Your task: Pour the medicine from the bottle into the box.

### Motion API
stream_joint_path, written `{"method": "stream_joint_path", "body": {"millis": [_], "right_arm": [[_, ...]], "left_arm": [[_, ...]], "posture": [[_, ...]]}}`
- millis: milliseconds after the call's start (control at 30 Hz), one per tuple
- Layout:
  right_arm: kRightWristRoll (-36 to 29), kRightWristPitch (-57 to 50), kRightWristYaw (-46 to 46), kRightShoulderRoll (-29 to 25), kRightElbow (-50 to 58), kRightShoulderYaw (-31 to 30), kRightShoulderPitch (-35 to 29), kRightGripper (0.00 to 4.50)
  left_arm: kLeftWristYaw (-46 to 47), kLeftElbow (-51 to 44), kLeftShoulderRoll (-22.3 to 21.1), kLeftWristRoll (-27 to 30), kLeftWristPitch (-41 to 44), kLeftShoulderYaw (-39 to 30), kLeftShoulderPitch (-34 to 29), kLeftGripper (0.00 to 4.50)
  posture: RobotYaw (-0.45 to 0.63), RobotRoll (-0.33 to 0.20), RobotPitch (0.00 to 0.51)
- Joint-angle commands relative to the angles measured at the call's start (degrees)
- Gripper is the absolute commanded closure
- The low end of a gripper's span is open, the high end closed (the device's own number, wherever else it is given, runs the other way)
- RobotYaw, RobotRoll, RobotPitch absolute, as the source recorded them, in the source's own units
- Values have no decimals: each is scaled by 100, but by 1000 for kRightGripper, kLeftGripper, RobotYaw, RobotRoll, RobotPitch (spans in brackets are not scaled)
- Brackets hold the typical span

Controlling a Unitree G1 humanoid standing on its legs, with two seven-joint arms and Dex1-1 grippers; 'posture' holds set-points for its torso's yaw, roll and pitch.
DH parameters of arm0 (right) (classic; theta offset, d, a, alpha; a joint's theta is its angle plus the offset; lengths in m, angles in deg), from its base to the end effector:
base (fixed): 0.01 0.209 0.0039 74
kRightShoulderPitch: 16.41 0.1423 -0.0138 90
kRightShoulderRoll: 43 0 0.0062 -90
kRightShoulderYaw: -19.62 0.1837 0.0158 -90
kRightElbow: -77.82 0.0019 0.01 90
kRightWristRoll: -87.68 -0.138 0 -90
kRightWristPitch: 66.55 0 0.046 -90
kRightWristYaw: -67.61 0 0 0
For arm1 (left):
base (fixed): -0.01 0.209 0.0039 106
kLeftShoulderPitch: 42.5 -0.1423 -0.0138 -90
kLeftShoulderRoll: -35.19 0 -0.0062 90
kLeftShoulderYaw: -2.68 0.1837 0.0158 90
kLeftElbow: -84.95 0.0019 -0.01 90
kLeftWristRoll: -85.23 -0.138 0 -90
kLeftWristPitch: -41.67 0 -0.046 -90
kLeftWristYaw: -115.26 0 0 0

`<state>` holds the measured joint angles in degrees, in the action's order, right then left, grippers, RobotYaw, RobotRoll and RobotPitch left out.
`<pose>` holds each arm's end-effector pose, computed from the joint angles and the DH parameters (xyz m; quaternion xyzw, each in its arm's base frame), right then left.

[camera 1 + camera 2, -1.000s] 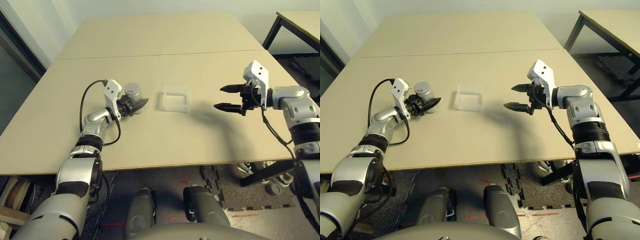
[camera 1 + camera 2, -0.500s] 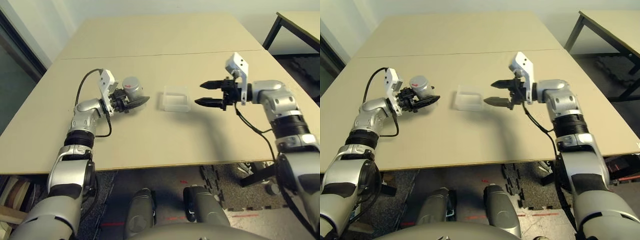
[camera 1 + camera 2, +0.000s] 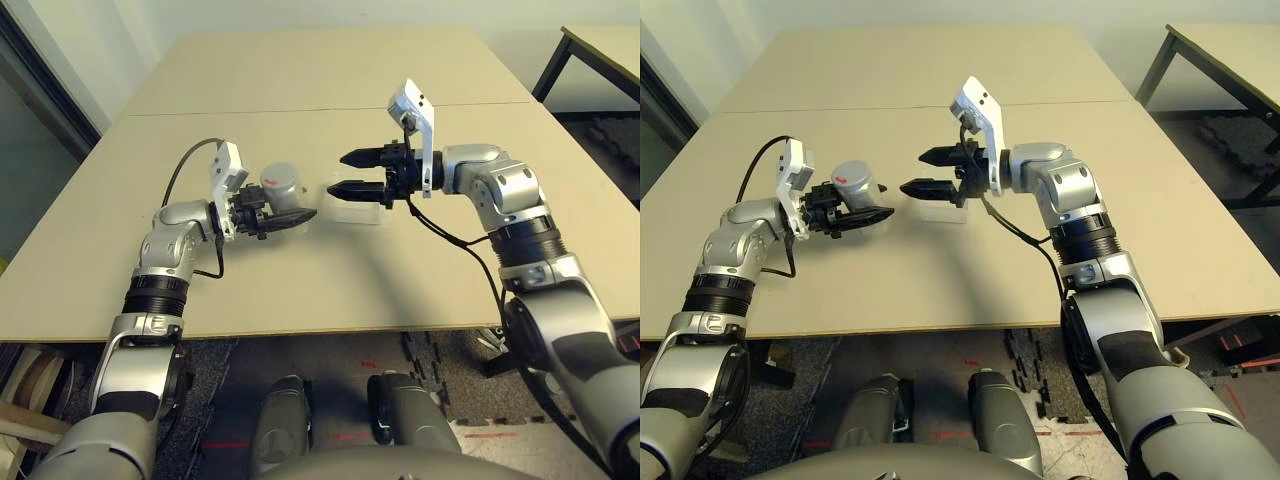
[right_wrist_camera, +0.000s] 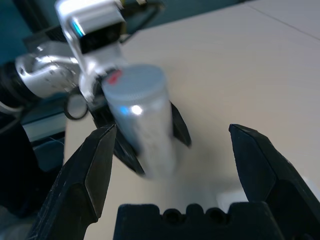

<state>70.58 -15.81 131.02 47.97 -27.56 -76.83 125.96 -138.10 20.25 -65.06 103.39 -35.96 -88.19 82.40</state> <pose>0.3300 -0.1230 0.2078 -0.0282 0.0709 0.6274 0.7750 0.3102 0.2295 0.1325 0.0343 0.0408 -0.5721 0.8184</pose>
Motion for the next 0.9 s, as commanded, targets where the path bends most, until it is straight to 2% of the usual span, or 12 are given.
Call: {"method": "stream_joint_path", "body": {"millis": [33, 367, 900], "right_arm": [[-115, -152, -89, 29, 315, -181, -104, 0], [-87, -167, -259, 139, 381, -597, -32, 0], [-60, -22, -470, 488, 234, -750, 24, 0]], "left_arm": [[-72, 90, -16, -49, -68, 151, 48, 1895], [1, 277, 79, -126, -96, 342, 284, 1895], [-6, 74, 95, -122, -7, 537, 96, 1895]], "posture": [[-50, 0, 60], [-52, 0, 67], [-39, 0, 76]]}}
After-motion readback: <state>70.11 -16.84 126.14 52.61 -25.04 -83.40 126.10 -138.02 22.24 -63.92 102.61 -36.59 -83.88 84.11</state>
